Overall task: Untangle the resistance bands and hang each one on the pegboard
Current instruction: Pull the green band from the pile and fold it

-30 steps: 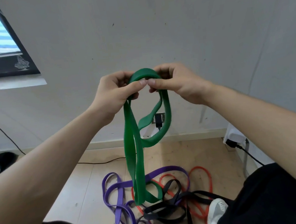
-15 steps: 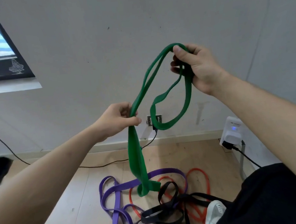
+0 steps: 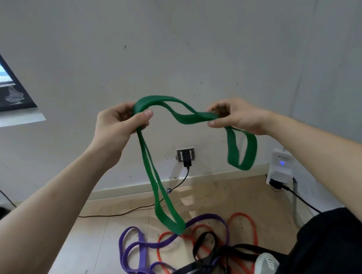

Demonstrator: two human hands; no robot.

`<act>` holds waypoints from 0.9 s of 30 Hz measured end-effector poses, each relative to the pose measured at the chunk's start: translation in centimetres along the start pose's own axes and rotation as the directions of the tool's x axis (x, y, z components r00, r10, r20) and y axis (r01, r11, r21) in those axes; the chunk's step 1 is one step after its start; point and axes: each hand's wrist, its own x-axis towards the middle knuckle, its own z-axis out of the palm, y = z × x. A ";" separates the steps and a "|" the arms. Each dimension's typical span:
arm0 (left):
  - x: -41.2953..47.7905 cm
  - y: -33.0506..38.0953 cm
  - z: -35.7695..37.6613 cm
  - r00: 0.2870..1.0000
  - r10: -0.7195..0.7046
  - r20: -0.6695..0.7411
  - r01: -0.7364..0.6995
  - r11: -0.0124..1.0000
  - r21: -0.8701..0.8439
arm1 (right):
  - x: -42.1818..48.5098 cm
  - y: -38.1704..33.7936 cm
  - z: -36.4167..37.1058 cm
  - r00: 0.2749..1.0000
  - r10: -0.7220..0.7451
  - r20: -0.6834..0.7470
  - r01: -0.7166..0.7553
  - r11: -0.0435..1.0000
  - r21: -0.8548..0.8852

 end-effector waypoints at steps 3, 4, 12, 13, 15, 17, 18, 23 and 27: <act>-0.1 0.8 1.3 1.000 0.028 -0.008 -0.028 0.997 -0.075 | 0.3 -0.9 1.3 0.997 -0.042 0.062 0.045 0.997 -0.060; -0.1 1.1 1.7 0.999 0.036 -0.008 -0.037 0.995 -0.091 | 0.3 -1.4 1.9 0.994 -0.057 0.094 0.063 0.996 -0.068; -0.5 0.9 2.8 0.995 0.061 0.084 -0.064 0.997 0.030 | 0.5 -3.9 6.7 0.965 -0.224 0.138 0.194 0.959 0.205; -0.6 0.8 2.5 0.994 0.058 0.093 -0.062 0.997 0.040 | 0.5 -4.2 7.1 0.966 -0.243 0.092 0.219 0.952 0.214; -0.7 0.7 1.9 0.992 0.054 0.114 -0.060 0.997 0.055 | 0.5 -4.8 7.5 0.960 -0.280 -0.014 0.278 0.944 0.179; -0.9 0.6 1.2 0.990 0.042 0.137 -0.050 0.997 0.056 | 0.4 -5.3 7.5 0.951 -0.303 -0.065 0.310 0.936 0.165; -1.1 0.5 0.9 0.987 0.034 0.156 -0.042 0.998 0.053 | 0.2 -5.7 7.4 0.947 -0.313 -0.070 0.320 0.931 0.172; -1.8 -1.0 0.7 0.963 -0.020 0.267 -0.014 0.992 0.128 | -0.2 -6.8 6.8 0.926 -0.366 -0.091 0.376 0.909 0.181; -2.6 -2.5 1.3 0.941 -0.081 0.328 -0.007 0.966 0.259 | -0.1 -7.0 5.6 0.916 -0.343 -0.208 0.391 0.880 0.269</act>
